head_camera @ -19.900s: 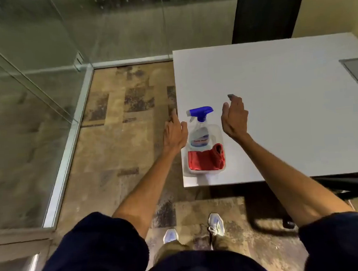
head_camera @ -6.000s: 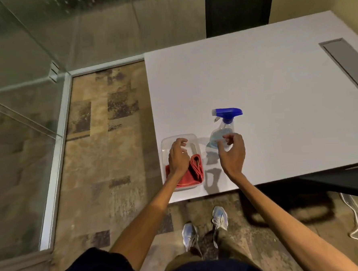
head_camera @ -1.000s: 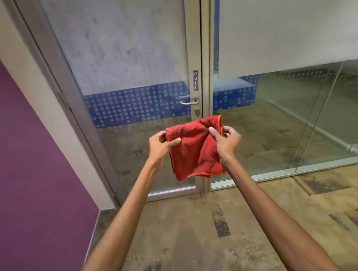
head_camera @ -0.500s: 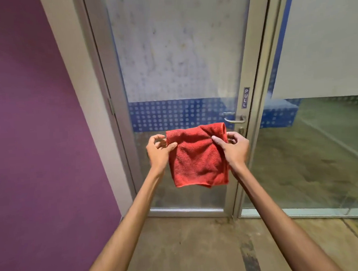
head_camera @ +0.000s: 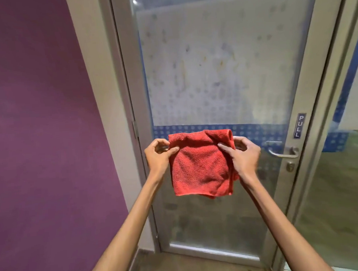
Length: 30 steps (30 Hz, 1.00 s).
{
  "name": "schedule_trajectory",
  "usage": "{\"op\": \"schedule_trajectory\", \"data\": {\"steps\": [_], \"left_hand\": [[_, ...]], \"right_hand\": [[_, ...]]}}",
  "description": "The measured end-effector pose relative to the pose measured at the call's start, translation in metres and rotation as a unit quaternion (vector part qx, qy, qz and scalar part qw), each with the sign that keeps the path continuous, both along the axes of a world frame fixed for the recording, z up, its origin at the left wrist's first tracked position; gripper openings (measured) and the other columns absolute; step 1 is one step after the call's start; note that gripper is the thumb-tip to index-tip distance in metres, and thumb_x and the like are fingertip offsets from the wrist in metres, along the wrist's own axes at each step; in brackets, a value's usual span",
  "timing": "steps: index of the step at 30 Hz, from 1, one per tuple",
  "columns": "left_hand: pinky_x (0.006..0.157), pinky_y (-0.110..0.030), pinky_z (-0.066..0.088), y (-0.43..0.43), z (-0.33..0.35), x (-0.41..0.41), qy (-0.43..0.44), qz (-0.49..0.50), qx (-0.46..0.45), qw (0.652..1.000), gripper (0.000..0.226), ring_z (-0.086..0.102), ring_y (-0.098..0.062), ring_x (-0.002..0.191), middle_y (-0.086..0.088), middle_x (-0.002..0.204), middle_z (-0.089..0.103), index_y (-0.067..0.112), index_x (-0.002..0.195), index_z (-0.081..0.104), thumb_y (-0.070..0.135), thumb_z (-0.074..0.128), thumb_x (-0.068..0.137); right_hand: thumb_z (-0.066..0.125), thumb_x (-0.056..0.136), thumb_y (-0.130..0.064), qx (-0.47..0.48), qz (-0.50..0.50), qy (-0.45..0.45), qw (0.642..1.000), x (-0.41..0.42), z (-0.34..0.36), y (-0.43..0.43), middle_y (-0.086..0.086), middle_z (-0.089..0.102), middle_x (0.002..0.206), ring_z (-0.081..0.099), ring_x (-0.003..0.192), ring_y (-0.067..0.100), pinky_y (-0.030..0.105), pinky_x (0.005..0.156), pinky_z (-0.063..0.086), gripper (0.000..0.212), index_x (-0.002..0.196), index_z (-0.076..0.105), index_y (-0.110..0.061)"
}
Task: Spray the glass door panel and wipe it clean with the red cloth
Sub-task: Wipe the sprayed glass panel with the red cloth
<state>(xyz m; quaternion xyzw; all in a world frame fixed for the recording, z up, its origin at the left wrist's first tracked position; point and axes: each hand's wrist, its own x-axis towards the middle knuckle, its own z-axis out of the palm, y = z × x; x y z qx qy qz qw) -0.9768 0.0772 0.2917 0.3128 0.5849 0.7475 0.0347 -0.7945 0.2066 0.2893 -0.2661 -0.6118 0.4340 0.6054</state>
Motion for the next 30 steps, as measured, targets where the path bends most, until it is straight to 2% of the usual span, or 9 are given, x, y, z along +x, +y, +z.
{"op": "schedule_trajectory", "data": {"steps": [4, 7, 10, 12, 14, 19, 23, 27, 30], "left_hand": [[0.083, -0.047, 0.052, 0.021, 0.021, -0.032, 0.002, 0.01, 0.017, 1.0, 0.033, 0.057, -0.02, 0.081, -0.011, 0.082, 0.062, 0.01, 0.076, 0.06, -0.011, 0.083, 0.066], [0.08, -0.038, 0.051, 0.036, 0.037, -0.057, 0.037, 0.024, 0.032, 0.999, 0.026, 0.059, -0.02, 0.079, -0.011, 0.08, 0.062, 0.001, 0.08, 0.062, -0.012, 0.081, 0.068], [0.08, -0.021, 0.05, 0.052, 0.056, -0.085, 0.103, 0.069, 0.049, 0.991, 0.019, 0.061, -0.017, 0.079, -0.013, 0.079, 0.066, -0.002, 0.078, 0.064, -0.009, 0.081, 0.07], [0.077, -0.011, 0.048, 0.064, 0.069, -0.107, 0.155, 0.099, 0.058, 0.981, 0.016, 0.063, -0.014, 0.082, -0.015, 0.084, 0.069, -0.002, 0.08, 0.066, -0.007, 0.08, 0.072], [0.072, -0.009, 0.049, 0.077, 0.08, -0.131, 0.196, 0.114, 0.063, 0.972, 0.02, 0.063, -0.007, 0.086, -0.01, 0.094, 0.068, 0.006, 0.086, 0.068, -0.004, 0.079, 0.074], [0.074, -0.022, 0.059, 0.107, 0.106, -0.198, 0.298, 0.108, 0.077, 0.945, 0.044, 0.06, -0.003, 0.1, 0.002, 0.109, 0.057, 0.023, 0.112, 0.066, -0.002, 0.077, 0.078], [0.084, -0.034, 0.059, 0.137, 0.132, -0.251, 0.364, 0.12, 0.083, 0.92, 0.04, 0.061, -0.011, 0.1, 0.007, 0.11, 0.049, 0.022, 0.109, 0.069, -0.004, 0.074, 0.079], [0.087, -0.007, 0.046, 0.174, 0.16, -0.293, 0.409, 0.151, 0.079, 0.897, 0.026, 0.056, -0.004, 0.093, 0.002, 0.108, 0.047, 0.016, 0.092, 0.074, -0.007, 0.074, 0.078], [0.087, 0.001, 0.037, 0.202, 0.184, -0.313, 0.419, 0.148, 0.08, 0.892, 0.023, 0.058, -0.01, 0.095, -0.007, 0.109, 0.05, 0.012, 0.086, 0.076, -0.009, 0.072, 0.077]], "right_hand": [[0.091, 0.065, -0.007, 0.009, -0.013, -0.008, 1.0, -0.04, 0.02, 0.026, -0.001, 0.071, 0.074, 0.06, 0.056, -0.015, 0.004, 0.061, 0.046, 0.031, 0.09, 0.074, -0.002], [0.092, 0.064, -0.032, 0.021, -0.076, -0.061, 0.995, -0.069, 0.036, 0.042, -0.001, 0.077, 0.079, 0.067, 0.068, 0.003, 0.025, 0.069, 0.053, 0.03, 0.086, 0.076, -0.02], [0.09, 0.063, -0.045, 0.061, -0.11, -0.102, 0.987, -0.1, 0.056, 0.063, -0.003, 0.078, 0.089, 0.069, 0.09, 0.015, 0.032, 0.085, 0.044, 0.032, 0.085, 0.076, -0.027], [0.09, 0.062, -0.044, 0.107, -0.138, -0.115, 0.978, -0.123, 0.072, 0.076, -0.006, 0.075, 0.101, 0.061, 0.107, 0.018, 0.035, 0.092, 0.032, 0.032, 0.085, 0.074, -0.028], [0.091, 0.061, -0.039, 0.164, -0.175, -0.113, 0.964, -0.146, 0.087, 0.088, -0.008, 0.069, 0.111, 0.053, 0.116, 0.016, 0.041, 0.098, 0.029, 0.031, 0.084, 0.073, -0.029], [0.087, 0.064, -0.018, 0.258, -0.233, -0.088, 0.933, -0.209, 0.12, 0.115, -0.002, 0.065, 0.113, 0.054, 0.115, 0.018, 0.04, 0.102, 0.024, 0.027, 0.084, 0.073, -0.029], [0.082, 0.067, -0.013, 0.286, -0.273, -0.071, 0.916, -0.254, 0.142, 0.138, -0.001, 0.066, 0.108, 0.055, 0.11, 0.019, 0.047, 0.105, 0.024, 0.021, 0.081, 0.073, -0.026], [0.082, 0.067, -0.015, 0.291, -0.304, -0.075, 0.904, -0.288, 0.174, 0.163, 0.001, 0.064, 0.109, 0.053, 0.111, 0.022, 0.048, 0.105, 0.024, 0.02, 0.082, 0.074, -0.024], [0.081, 0.067, -0.017, 0.293, -0.333, -0.076, 0.893, -0.308, 0.203, 0.183, 0.003, 0.063, 0.109, 0.053, 0.111, 0.024, 0.042, 0.101, 0.024, 0.019, 0.084, 0.075, -0.026]]}}
